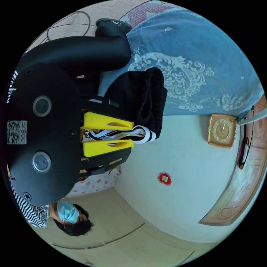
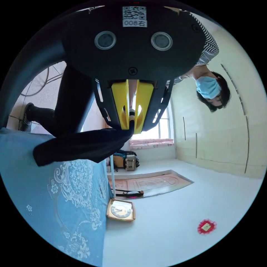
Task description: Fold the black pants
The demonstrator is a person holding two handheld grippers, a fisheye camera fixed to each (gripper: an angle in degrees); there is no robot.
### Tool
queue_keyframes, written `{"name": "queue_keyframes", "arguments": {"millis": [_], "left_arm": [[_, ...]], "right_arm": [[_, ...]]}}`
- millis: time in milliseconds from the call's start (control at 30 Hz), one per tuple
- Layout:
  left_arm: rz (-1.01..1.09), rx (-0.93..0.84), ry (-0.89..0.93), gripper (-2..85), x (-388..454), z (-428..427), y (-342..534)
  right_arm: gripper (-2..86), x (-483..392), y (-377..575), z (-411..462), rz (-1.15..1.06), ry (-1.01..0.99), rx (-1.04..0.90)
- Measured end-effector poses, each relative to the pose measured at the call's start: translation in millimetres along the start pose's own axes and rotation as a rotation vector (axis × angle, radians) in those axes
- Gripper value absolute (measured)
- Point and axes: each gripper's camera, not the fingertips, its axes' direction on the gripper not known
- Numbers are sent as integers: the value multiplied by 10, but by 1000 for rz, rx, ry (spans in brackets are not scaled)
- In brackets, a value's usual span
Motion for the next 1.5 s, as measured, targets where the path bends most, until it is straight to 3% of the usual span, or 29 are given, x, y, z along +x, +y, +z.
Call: {"name": "queue_keyframes", "arguments": {"millis": [267, 700, 900, 1200, 1400, 1500], "left_arm": [[46, -184, 26, 63, -692, 1160, 462], [22, -486, -84, 63, -2150, 3449, 926], [133, -676, -59, 63, -2503, 5242, 998], [340, -930, 155, 64, -2894, 8311, 1363], [330, -1033, 21, 64, -4209, 9711, 1403], [255, -1077, -219, 63, -5176, 10112, 1304]], "right_arm": [[11, 242, 1019, -892, -116, -13, 131], [11, 1149, 2247, -2400, -116, -72, 410], [10, 997, 2352, -3449, -262, -49, 555], [12, 22, 2485, -5195, -584, 296, 798], [14, 871, 2419, -5937, -412, 426, 905], [16, 1807, 2312, -6189, -182, 359, 926]]}}
